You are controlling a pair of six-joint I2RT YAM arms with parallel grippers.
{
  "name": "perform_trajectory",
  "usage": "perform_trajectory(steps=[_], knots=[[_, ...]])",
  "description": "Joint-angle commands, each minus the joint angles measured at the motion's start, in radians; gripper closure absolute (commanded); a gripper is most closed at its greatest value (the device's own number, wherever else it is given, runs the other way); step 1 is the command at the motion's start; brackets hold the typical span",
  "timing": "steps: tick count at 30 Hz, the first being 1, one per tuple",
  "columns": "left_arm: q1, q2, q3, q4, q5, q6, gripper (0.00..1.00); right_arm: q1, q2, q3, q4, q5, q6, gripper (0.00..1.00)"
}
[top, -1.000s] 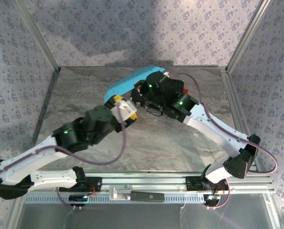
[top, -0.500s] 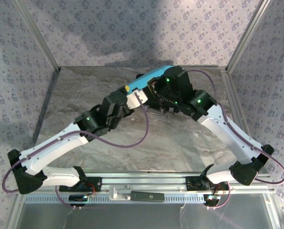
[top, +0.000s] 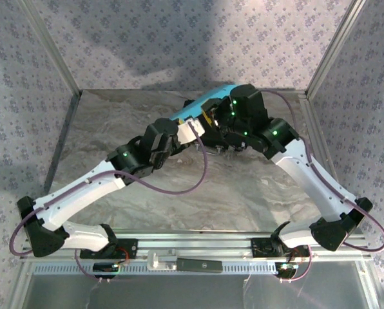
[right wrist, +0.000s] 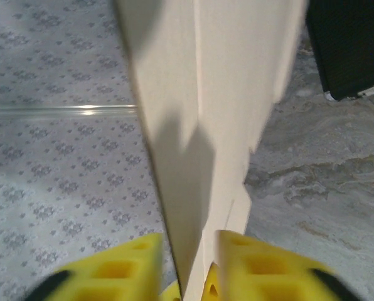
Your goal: Fold the paper box
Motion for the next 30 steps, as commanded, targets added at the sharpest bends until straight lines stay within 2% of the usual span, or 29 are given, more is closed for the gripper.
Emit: perform_trajectory(steps=[1,3,5,8,11,16,18,22,27,30], knots=[[0.027,-0.047,0.137,-0.108,0.134,-0.116,1.0,-0.011,-0.012,0.114,-0.04,-0.001,-0.202,0.44],[0.057,-0.057,0.228,-0.222,0.239,-0.202,1.0,-0.015,-0.032,0.157,-0.089,0.033,-0.305,0.36],[0.1,-0.066,0.316,-0.349,0.391,-0.285,1.0,-0.022,-0.071,0.17,-0.087,0.063,-0.408,0.32],[0.132,-0.07,0.399,-0.474,0.524,-0.351,1.0,-0.03,-0.132,0.175,-0.113,0.115,-0.502,0.3],[0.178,-0.063,0.416,-0.553,0.603,-0.378,1.0,-0.049,-0.178,0.167,-0.132,0.11,-0.523,0.3],[0.28,0.0,0.408,-0.616,0.74,-0.416,1.0,-0.071,-0.205,0.121,-0.133,0.07,-0.423,0.3],[0.291,0.04,0.421,-0.653,0.729,-0.406,1.0,-0.066,-0.216,0.084,-0.164,0.077,-0.341,0.29],[0.318,0.107,0.415,-0.675,0.712,-0.362,1.0,-0.029,-0.278,-0.086,-0.094,0.132,-0.204,0.33],[0.385,0.197,0.428,-0.731,0.849,-0.311,1.0,-0.011,-0.286,-0.183,-0.107,0.184,-0.067,0.34],[0.392,0.24,0.43,-0.748,0.877,-0.245,1.0,-0.006,-0.251,-0.185,-0.137,0.182,0.019,0.35]])
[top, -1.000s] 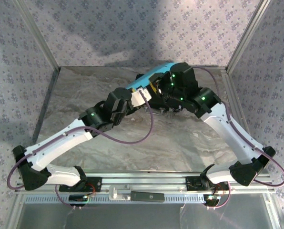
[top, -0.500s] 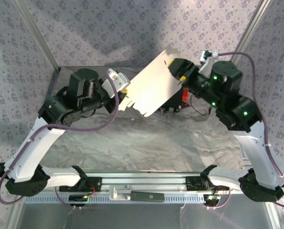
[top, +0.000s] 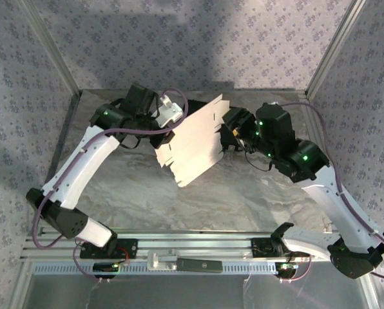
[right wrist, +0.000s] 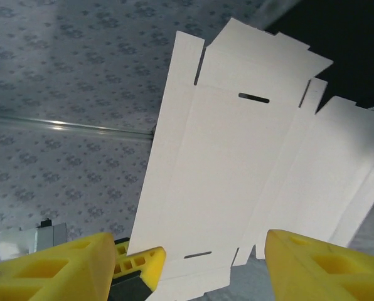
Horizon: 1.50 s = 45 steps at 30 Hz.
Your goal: Fold the paper box
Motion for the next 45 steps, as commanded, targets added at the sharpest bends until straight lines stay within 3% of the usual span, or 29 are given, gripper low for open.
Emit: perform_trajectory(steps=[1,5,9,19,30,39,45], knots=[[0.005,0.034,0.043,-0.063,0.093,0.099,1.0,0.012,0.027,0.014,-0.036,0.046,0.169,0.35],[0.017,0.096,0.051,-0.07,0.087,0.16,1.0,0.015,0.097,0.028,-0.024,0.047,0.23,0.37],[0.017,0.13,0.036,-0.021,0.014,0.181,1.0,-0.006,0.161,0.007,0.072,0.002,0.226,0.37],[-0.004,0.057,-0.133,0.177,-0.05,0.24,1.0,-0.099,0.292,-0.083,0.32,-0.226,0.209,0.42],[-0.047,0.026,-0.198,0.246,-0.102,0.25,1.0,-0.091,0.344,-0.145,0.404,-0.278,0.276,0.45],[-0.084,0.012,-0.197,0.274,-0.168,0.262,1.0,-0.077,0.347,-0.154,0.376,-0.277,0.323,0.59],[-0.096,0.015,-0.2,0.279,-0.189,0.27,1.0,-0.073,0.341,-0.157,0.372,-0.267,0.338,0.76]])
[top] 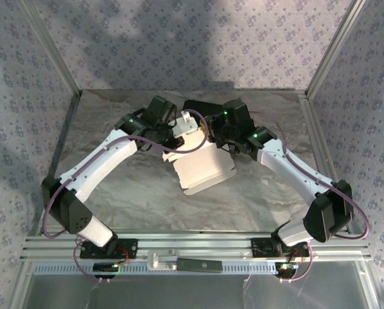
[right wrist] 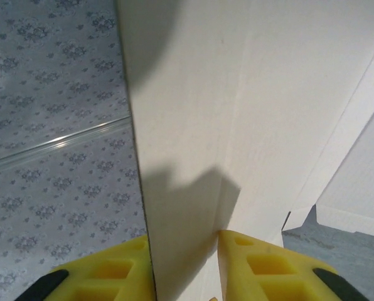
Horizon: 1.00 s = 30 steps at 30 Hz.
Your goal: Fold the paper box
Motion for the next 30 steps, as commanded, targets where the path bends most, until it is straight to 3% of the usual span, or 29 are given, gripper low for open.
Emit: perform_trajectory(steps=[1,4,7,10,15,18,21,30], knots=[[-0.008,-0.028,-0.007,0.016,-0.022,0.026,1.0,0.007,-0.002,-0.009,-0.011,0.004,0.02,0.78],[-0.012,-0.033,-0.017,0.032,-0.03,0.01,1.0,0.008,-0.004,-0.016,-0.009,0.005,0.031,0.9],[-0.01,-0.065,-0.025,0.074,-0.034,-0.075,0.77,0.005,-0.01,-0.026,-0.005,0.011,0.043,1.0],[-0.001,-0.128,-0.022,0.172,-0.048,-0.345,0.5,0.002,-0.015,-0.032,-0.009,0.017,0.052,1.0],[0.021,-0.194,-0.02,0.214,-0.038,-0.923,0.39,-0.004,-0.015,-0.035,0.0,0.022,0.068,1.0],[0.043,-0.193,-0.053,0.192,0.031,-1.164,0.4,-0.007,-0.013,-0.029,-0.005,0.017,0.074,1.0],[0.061,-0.184,-0.088,0.169,0.05,-1.321,0.42,-0.011,-0.013,-0.031,-0.005,0.01,0.078,1.0],[0.064,-0.205,-0.181,0.232,0.086,-1.47,0.45,-0.014,-0.03,-0.044,-0.007,0.01,0.088,1.0]])
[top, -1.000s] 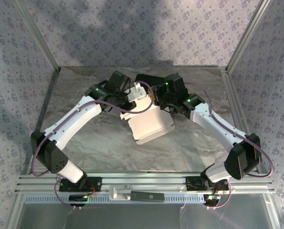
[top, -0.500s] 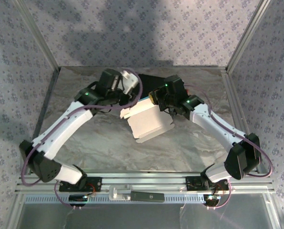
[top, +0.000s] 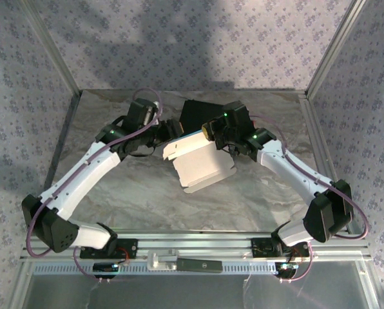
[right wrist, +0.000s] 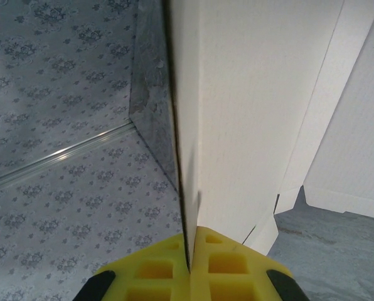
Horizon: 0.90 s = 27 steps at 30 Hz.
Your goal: Fold the paper box
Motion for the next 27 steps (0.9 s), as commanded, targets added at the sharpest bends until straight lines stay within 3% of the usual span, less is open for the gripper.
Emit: perform_trajectory(steps=[1,12,27], knots=[[0.0,-0.022,-0.017,0.05,0.039,-0.107,0.45,-0.008,-0.029,-0.016,-0.007,0.006,0.022,1.0],[-0.021,-0.05,-0.075,0.119,0.068,-0.167,0.46,-0.005,-0.044,-0.013,-0.004,0.013,0.029,1.0],[-0.075,-0.079,-0.059,0.12,0.023,-0.198,0.48,-0.001,-0.063,-0.011,-0.018,0.034,0.032,1.0]])
